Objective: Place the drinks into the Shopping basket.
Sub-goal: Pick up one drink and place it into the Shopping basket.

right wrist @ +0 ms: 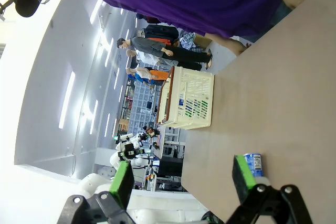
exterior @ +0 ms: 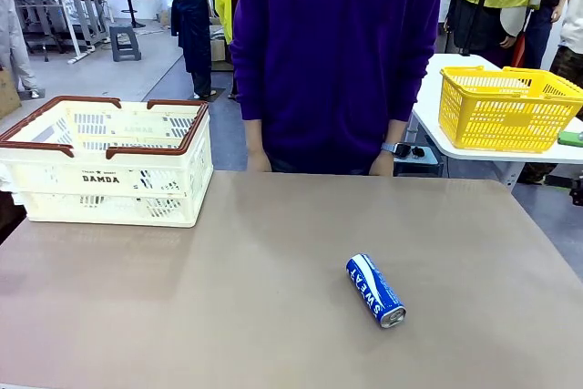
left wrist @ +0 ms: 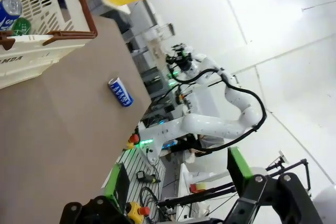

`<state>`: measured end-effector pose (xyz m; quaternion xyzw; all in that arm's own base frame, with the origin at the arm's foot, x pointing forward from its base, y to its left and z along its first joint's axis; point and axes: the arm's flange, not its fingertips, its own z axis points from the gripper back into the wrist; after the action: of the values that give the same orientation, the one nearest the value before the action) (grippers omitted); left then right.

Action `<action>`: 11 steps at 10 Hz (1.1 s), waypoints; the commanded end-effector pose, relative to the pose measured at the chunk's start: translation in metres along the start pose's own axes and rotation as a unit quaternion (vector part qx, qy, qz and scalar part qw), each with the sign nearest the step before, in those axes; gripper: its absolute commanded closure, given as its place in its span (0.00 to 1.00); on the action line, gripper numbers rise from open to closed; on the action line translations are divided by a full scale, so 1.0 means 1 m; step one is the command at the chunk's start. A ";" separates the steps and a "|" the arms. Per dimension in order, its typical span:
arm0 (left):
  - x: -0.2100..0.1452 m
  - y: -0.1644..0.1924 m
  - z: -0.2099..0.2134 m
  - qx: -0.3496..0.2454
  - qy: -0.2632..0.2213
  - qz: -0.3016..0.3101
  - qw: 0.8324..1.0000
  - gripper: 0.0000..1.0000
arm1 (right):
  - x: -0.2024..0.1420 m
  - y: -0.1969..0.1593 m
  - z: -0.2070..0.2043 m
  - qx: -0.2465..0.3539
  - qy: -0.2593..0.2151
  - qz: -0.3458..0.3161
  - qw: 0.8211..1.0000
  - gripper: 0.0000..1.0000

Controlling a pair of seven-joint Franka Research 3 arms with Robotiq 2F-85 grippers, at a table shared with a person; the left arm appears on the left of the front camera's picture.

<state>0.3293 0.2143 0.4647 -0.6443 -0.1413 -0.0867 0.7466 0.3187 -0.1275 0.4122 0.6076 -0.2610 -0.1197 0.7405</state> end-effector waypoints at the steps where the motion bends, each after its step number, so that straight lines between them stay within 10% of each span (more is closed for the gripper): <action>1: 0.023 -0.059 -0.078 0.109 0.076 0.066 0.989 0.00 | 0.001 0.004 0.000 0.007 -0.002 0.000 1.000 0.00; 3: 0.043 -0.095 -0.227 0.121 0.164 0.117 0.972 0.00 | 0.001 0.004 0.000 0.007 -0.002 0.000 1.000 0.00; 6: 0.005 -0.092 -0.417 0.273 0.174 0.115 0.939 0.00 | 0.001 0.004 0.000 0.007 -0.002 0.000 1.000 0.00; 8: -0.007 -0.100 -0.450 0.245 0.187 0.108 0.945 0.00 | 0.001 0.004 0.000 0.007 -0.002 0.000 1.000 0.00; 9: 0.015 -0.123 -0.384 0.149 0.221 0.095 0.959 0.00 | 0.001 0.004 0.000 0.007 -0.002 0.000 1.000 0.00; 10: -0.033 -0.103 -0.470 0.272 0.188 0.095 0.939 0.00 | 0.001 0.004 0.000 0.007 -0.002 0.000 1.000 0.00; 11: -0.033 -0.103 -0.470 0.272 0.188 0.095 0.939 0.00 | 0.001 0.004 0.000 0.007 -0.002 0.000 1.000 0.00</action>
<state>0.3240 -0.2502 0.4998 -0.4250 0.0502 -0.1049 0.8977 0.3187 -0.1275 0.4125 0.6074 -0.2612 -0.1194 0.7406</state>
